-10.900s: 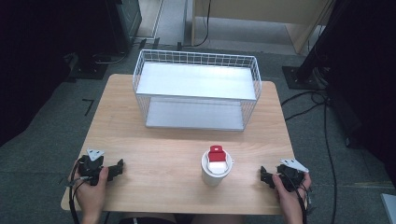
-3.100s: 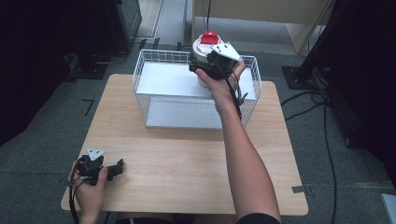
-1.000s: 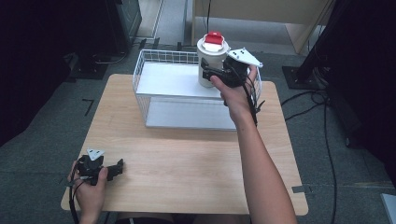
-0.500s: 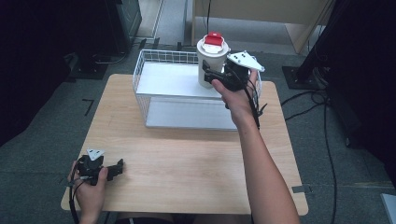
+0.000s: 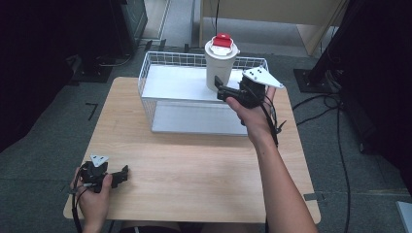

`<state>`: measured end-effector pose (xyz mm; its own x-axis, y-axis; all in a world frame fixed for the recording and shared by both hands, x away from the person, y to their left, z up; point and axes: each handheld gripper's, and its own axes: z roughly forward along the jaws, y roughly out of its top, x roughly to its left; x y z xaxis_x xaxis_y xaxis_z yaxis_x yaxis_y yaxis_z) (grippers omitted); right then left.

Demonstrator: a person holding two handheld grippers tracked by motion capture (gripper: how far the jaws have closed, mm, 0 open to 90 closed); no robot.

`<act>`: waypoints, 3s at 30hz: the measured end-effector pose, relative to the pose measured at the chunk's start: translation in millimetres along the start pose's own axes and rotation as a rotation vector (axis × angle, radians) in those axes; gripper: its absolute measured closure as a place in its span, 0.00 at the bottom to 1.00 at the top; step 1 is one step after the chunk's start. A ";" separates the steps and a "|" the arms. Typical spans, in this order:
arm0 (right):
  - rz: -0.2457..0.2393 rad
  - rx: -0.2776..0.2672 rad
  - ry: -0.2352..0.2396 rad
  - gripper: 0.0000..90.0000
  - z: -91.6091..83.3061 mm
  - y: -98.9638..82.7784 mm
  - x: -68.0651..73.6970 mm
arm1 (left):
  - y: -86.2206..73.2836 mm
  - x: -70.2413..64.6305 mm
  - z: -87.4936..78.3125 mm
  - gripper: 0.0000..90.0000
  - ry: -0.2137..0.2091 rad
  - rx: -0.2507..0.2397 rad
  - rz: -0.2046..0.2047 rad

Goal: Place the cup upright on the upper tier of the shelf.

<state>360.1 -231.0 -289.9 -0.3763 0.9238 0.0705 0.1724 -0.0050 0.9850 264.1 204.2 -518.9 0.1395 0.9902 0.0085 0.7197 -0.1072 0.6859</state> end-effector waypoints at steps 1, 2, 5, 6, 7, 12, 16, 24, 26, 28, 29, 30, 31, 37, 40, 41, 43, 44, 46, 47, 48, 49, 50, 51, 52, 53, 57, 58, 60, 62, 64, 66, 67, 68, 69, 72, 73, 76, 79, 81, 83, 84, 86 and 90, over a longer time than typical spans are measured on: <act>-0.001 -0.001 -0.003 0.06 -3.2 -1.3 -0.9 | 0.0 -0.1 0.0 0.00 0.000 0.000 -0.002; 0.002 -0.002 -0.005 0.06 -6.4 -2.7 -1.5 | 0.1 0.1 -0.2 0.00 0.000 0.002 0.001; 0.001 -0.006 -0.010 0.05 -16.4 -6.7 -4.8 | 0.1 0.1 -0.2 0.00 0.000 0.002 0.001; 0.002 -0.006 -0.011 0.05 -20.8 -8.7 -5.7 | 0.0 0.1 -0.1 0.00 0.000 0.002 0.001; -0.001 -0.007 -0.014 0.05 -23.3 -9.9 -6.3 | 0.0 0.1 -0.2 0.00 0.000 0.002 0.001; -0.016 -0.006 -0.030 0.04 -41.8 -19.6 -11.1 | 0.1 0.1 -0.2 0.00 0.000 0.002 0.001; -0.009 -0.001 -0.043 0.04 -57.0 -29.3 -16.5 | 0.0 0.1 -0.1 0.00 0.000 0.002 0.001; -0.009 0.012 -0.080 0.04 -83.3 -55.7 -31.2 | 0.0 0.0 -0.2 0.00 0.000 0.002 0.001; -0.006 0.012 -0.086 0.03 -90.4 -62.4 -35.7 | 0.0 0.1 -0.2 0.00 0.001 0.002 0.002; -0.015 0.018 -0.100 0.03 -97.2 -69.4 -39.4 | 0.0 0.0 -0.2 0.00 -0.001 0.004 0.001; -0.023 0.026 -0.108 0.03 -100.1 -73.0 -40.8 | 0.0 0.0 -0.2 0.00 -0.001 0.004 0.001; -0.024 0.029 -0.116 0.03 -103.0 -76.5 -42.3 | 0.0 0.1 -0.2 0.00 -0.001 0.004 0.001; -0.021 0.032 -0.116 0.03 -106.0 -80.1 -43.7 | 0.0 -0.1 -0.1 0.00 -0.001 0.002 0.000; -0.018 0.061 -0.148 0.02 -119.9 -102.9 -48.2 | -0.1 0.0 -0.1 0.00 0.000 0.002 0.001; -0.025 0.075 -0.168 0.02 -126.3 -115.1 -49.9 | -0.1 0.2 -0.1 0.00 0.000 0.002 0.003; -0.027 0.079 -0.171 0.02 -128.6 -119.5 -50.6 | 0.0 0.2 -0.2 0.00 0.000 0.003 0.003; -0.024 0.084 -0.176 0.02 -132.8 -128.3 -53.1 | 0.0 0.1 -0.2 0.00 0.000 0.003 0.003; -0.021 0.089 -0.183 0.02 -135.0 -132.5 -54.5 | 0.0 0.1 -0.2 0.00 0.000 0.003 0.003; -0.002 0.096 -0.192 0.02 -139.2 -141.1 -57.7 | 0.0 0.1 -0.2 0.00 0.000 0.003 0.003; 0.004 0.103 -0.198 0.02 -141.4 -145.5 -59.1 | 0.0 0.0 -0.1 0.00 0.000 0.001 0.001; 0.009 0.109 -0.202 0.02 -143.4 -149.9 -60.6 | 0.0 0.1 -0.2 0.00 0.000 0.002 0.002; 0.013 0.115 -0.208 0.02 -145.5 -154.1 -62.2 | 0.0 0.1 -0.1 0.00 0.000 0.002 0.002; 0.022 0.117 -0.217 0.02 -148.1 -159.2 -64.2 | 0.0 0.0 -0.1 0.00 0.000 0.002 0.002; 0.026 0.121 -0.222 0.02 -149.7 -162.2 -65.3 | -0.1 0.0 -0.1 0.00 0.000 0.001 0.001; 0.031 0.126 -0.227 0.02 -151.9 -166.4 -66.8 | -0.1 0.0 -0.1 0.00 0.000 0.001 0.001; 0.037 0.132 -0.235 0.02 -154.1 -172.2 -68.9 | -0.1 0.0 0.0 0.00 0.000 0.001 0.001; 0.042 0.179 -0.258 0.02 -158.5 -192.6 -73.8 | 0.0 0.0 -0.1 0.00 0.000 0.001 0.001; 0.045 0.187 -0.259 0.02 -159.7 -198.2 -75.0 | 0.0 0.0 -0.1 0.00 0.000 0.001 0.001; 0.042 0.210 -0.274 0.02 -162.3 -209.3 -76.9 | 0.0 -0.1 0.0 0.00 0.000 0.000 -0.001; 0.039 0.238 -0.293 0.02 -164.8 -218.4 -78.9 | 0.0 0.0 -0.1 0.00 0.000 0.001 0.002; 0.023 0.271 -0.323 0.02 -166.9 -224.7 -81.0 | -0.1 -0.1 0.0 0.00 0.000 0.000 -0.001; 0.038 0.293 -0.340 0.02 -169.3 -230.5 -82.7 | 0.0 0.0 -0.1 0.00 0.000 0.001 0.001; 0.045 0.307 -0.345 0.02 -170.8 -233.7 -83.2 | 0.0 0.0 -0.1 0.00 0.000 0.001 0.001; 0.042 0.314 -0.351 0.02 -172.1 -236.2 -83.3 | 0.0 0.0 -0.1 0.00 0.000 0.001 0.001; 0.037 0.325 -0.358 0.02 -173.4 -237.7 -83.3 | -0.1 -0.1 0.0 0.00 0.000 0.000 -0.001; 0.026 0.351 -0.376 0.02 -176.4 -240.4 -85.1 | -0.1 -0.1 0.0 0.00 0.000 0.000 -0.001; 0.024 0.365 -0.381 0.02 -177.2 -241.9 -86.6 | -0.1 -0.1 0.0 0.00 0.000 -0.001 -0.001; 0.038 0.405 -0.388 0.02 -180.1 -246.0 -90.5 | -0.1 -0.1 0.0 0.00 0.000 0.000 -0.001; 0.060 0.441 -0.377 0.02 -186.0 -250.6 -96.1 | 0.0 -0.1 0.1 0.00 0.000 -0.001 -0.001; 0.066 0.459 -0.379 0.02 -190.3 -253.7 -99.1 | 0.0 -0.1 0.0 0.00 0.000 -0.001 -0.001; 0.062 0.474 -0.385 0.02 -193.5 -256.8 -102.0 | 0.0 -0.1 0.0 0.00 0.000 0.000 0.000; 0.050 0.484 -0.395 0.02 -194.6 -258.4 -103.0 | 0.0 -0.1 0.0 0.00 0.000 0.000 0.000; 0.018 0.518 -0.413 0.02 -195.2 -261.1 -104.8 | -0.1 0.0 -0.1 0.00 0.000 0.001 0.001; 0.000 0.544 -0.411 0.02 -193.5 -261.6 -107.9 | -0.1 -0.2 0.0 0.00 0.000 -0.001 -0.001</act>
<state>179.5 -403.5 -524.7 -0.0184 0.9947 -0.1014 0.6461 0.0892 0.7580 264.0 204.1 -519.0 0.1385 0.9903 0.0079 0.7195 -0.1061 0.6864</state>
